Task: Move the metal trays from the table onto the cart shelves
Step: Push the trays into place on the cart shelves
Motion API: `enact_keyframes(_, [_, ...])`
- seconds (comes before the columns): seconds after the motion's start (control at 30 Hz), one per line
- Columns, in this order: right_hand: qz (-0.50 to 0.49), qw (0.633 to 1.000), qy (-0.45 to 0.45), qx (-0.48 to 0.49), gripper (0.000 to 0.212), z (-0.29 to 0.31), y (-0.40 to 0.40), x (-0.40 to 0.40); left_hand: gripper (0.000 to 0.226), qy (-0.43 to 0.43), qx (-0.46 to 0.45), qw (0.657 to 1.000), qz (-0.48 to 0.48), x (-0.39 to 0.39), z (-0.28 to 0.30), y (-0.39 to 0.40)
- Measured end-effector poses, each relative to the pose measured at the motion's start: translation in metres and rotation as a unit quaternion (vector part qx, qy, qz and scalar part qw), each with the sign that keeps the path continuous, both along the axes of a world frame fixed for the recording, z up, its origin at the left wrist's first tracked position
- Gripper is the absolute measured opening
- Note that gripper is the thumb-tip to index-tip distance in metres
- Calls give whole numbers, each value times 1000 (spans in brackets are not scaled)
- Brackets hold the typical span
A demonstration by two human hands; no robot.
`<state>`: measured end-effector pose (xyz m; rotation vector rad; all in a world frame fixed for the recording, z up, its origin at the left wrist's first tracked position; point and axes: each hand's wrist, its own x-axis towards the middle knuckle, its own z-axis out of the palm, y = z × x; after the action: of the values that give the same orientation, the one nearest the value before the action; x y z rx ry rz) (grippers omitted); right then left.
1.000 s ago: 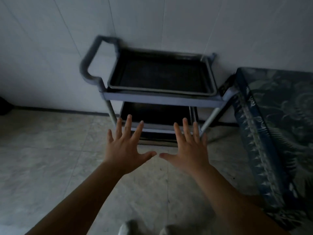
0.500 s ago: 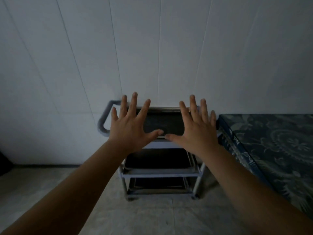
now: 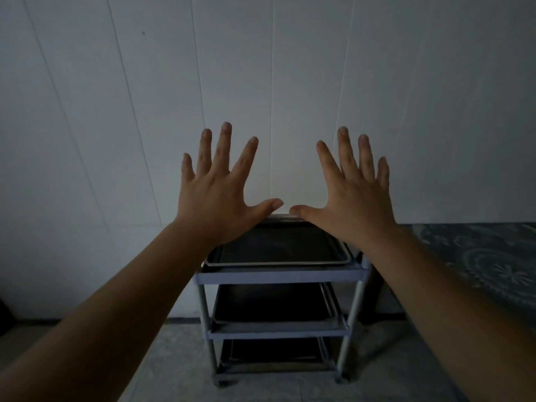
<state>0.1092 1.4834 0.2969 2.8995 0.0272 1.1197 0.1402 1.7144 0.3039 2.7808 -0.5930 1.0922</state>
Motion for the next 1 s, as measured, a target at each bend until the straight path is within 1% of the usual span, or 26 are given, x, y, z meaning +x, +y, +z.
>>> enact_keyframes(0.27, [15, 999, 32, 1, 117, -18, -18, 15, 109, 44, 10, 999, 17, 11, -17, -9])
enact_keyframes(0.47, [26, 996, 86, 2, 116, -57, -48, 51, 108, 69, 21, 997, 8, 40, -50, -32])
enact_keyframes(0.57, [25, 989, 144, -2, 117, -92, -69, 77, 107, 96, 46, 994, 7, 62, -84, -43])
enact_keyframes(0.67, [16, 978, 209, -14, 118, -131, -85, 102, 108, 157, 59, 986, 9, 87, -124, -50])
enact_keyframes(0.73, [17, 970, 242, -1, 118, -159, -90, 121, 109, 196, 59, 979, 11, 111, -153, -49])
enact_keyframes(0.8, [13, 963, 268, 11, 118, -186, -90, 146, 109, 226, 66, 972, 18, 143, -181, -46])
enact_keyframes(1.0, [-9, 931, 364, 6, 119, -260, -76, 240, 118, 307, 134, 942, 17, 252, -263, -32])
